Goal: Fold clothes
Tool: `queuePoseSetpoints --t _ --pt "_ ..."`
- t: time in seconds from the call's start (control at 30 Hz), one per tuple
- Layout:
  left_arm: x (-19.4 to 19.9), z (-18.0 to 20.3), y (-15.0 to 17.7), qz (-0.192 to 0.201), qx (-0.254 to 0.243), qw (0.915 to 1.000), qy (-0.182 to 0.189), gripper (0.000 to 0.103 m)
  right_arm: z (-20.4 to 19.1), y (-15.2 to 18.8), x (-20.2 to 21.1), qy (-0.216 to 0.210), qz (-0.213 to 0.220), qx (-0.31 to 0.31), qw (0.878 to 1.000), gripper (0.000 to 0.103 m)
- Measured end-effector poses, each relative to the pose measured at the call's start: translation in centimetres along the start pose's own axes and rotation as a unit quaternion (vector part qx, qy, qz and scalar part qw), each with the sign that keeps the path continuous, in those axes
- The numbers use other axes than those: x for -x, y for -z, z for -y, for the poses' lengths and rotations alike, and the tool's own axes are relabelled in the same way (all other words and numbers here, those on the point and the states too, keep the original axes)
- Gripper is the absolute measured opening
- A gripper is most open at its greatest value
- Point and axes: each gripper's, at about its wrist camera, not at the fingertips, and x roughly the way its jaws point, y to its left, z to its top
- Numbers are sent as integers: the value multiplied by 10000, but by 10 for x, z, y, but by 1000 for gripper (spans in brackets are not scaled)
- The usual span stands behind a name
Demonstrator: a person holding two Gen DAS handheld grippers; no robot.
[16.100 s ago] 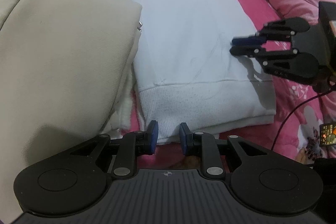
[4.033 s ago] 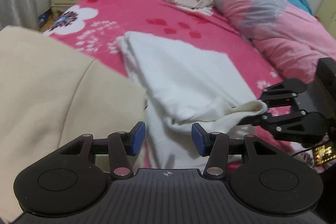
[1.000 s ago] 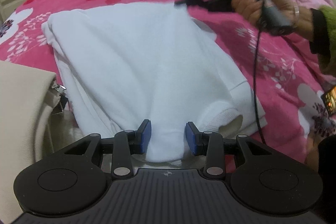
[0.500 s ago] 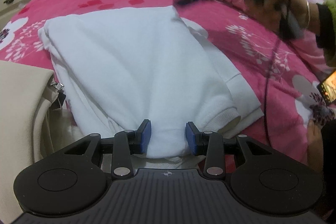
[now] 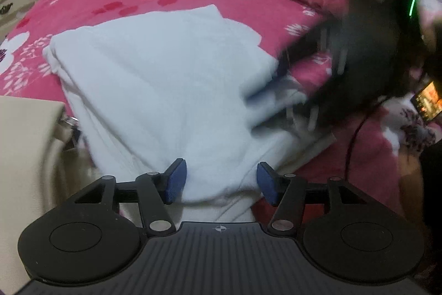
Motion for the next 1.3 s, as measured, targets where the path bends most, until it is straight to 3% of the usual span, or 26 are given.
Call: queuePoseSetpoints --t 0.03,0.13,0.27,0.33,0.4,0.47,0.57,0.63,0.7,0.8,0.9,1.0,1.07,1.1,1.17,1.23,1.3 --pt "8 -1 -6 0 -22 10000 -56 56 2 8 5 -46 122 -120 9998 36" --pt "31 -5 -30 192 -263 9993 -201 57 12 -4 23 -290 -303 -119 9990 36" --pt "31 -33 -80 439 -20 9984 -367 57 48 -41 50 -259 -115 -208 9994 36" --pt "10 -52 -105 532 309 9972 -436 57 71 -66 50 -284 144 -339 9989 31" --pt "-14 -71 -126 606 633 9948 -528 57 93 -92 41 -221 324 -396 9984 17" --pt "-44 -87 -135 457 994 9897 -919 57 117 -104 22 -30 464 -482 9978 14" --pt "-74 -111 -126 -87 1640 9746 -1524 56 145 -99 -5 94 468 -686 9965 11" --pt "-74 -125 -111 -101 2028 9671 -1530 56 160 -79 -18 122 309 -774 9964 10" --pt "-68 -136 -100 47 2309 9632 -1373 56 174 -54 -15 11 235 -725 9971 3" --pt "-67 -142 -95 18 2386 9626 -1283 56 195 -50 11 -274 140 -1069 9938 1" --pt "-71 -137 -96 -18 2179 9664 -1366 57 204 -72 27 -295 294 -1210 9918 7" --pt "-71 -130 -97 -4 1962 9693 -1482 58 210 -108 6 -634 821 -1576 9820 7" --pt "-71 -129 -95 40 1902 9701 -1504 58 215 -119 -26 -905 836 -1919 9737 7" --pt "-71 -129 -93 73 1895 9704 -1496 58 217 -122 -42 -1031 725 -2072 9701 7" --pt "-70 -129 -91 113 1885 9705 -1498 58 227 -108 -71 -1263 111 -2317 9645 8" --pt "-72 -131 -87 95 1965 9675 -1585 71 248 -84 -68 -1523 -63 -2592 9537 1" --pt "-73 -138 -85 57 2226 9636 -1478 71 267 -71 -49 -1208 -250 -2553 9590 0"
